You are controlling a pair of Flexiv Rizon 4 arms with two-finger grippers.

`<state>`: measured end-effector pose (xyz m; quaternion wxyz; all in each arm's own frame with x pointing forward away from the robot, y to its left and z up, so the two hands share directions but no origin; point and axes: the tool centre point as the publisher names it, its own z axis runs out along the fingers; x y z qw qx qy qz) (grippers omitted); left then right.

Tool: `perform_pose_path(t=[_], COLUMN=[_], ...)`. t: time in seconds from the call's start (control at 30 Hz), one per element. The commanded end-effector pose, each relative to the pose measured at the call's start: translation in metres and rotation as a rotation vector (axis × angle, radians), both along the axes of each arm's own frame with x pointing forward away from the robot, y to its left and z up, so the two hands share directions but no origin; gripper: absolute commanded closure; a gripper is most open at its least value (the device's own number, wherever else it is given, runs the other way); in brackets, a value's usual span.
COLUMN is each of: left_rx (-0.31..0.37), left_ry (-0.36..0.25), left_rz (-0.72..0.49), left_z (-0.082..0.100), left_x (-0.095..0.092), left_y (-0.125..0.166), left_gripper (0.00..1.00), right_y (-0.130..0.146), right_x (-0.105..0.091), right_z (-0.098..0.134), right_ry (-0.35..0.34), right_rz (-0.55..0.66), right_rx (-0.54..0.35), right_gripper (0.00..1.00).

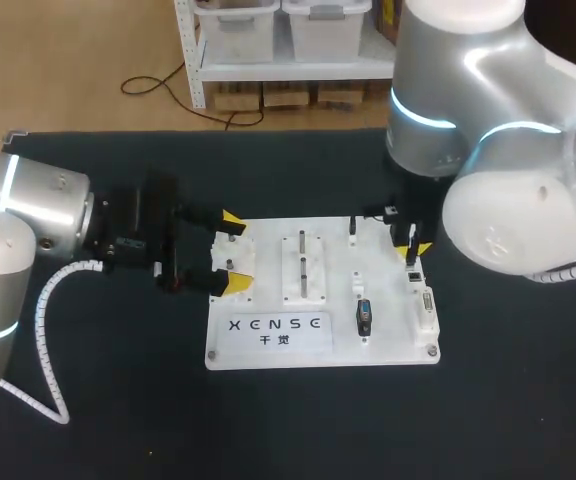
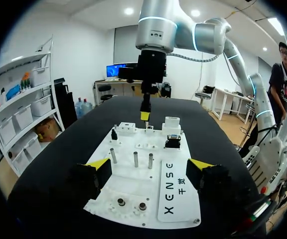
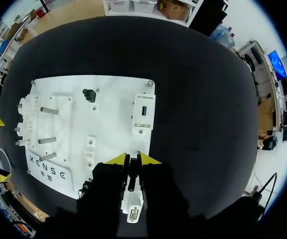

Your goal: Insert the Ethernet cable into its matching sockets.

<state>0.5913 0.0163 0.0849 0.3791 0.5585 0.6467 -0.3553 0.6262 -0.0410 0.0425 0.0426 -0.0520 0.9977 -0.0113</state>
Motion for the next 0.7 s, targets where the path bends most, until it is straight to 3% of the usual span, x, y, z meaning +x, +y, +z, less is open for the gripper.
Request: perform_pose_path(t=[0.03,0.7], left_rx=[-0.006,-0.006], left_ry=[-0.005,-0.005], left_rz=[0.002,0.002], left_z=[-0.0015,-0.0015], left_x=[-0.0008,-0.0008], left_y=[0.0006,0.0006], left_gripper=[0.00,0.00], right_y=[-0.0023,-0.0073], right_x=[-0.0031,-0.0038], right_z=[-0.0035,-0.0101], right_ry=[-0.003,0.009], right_rz=[0.000,-0.007], right_rx=[-0.001,-0.018], right_gripper=[1.00,1.00])
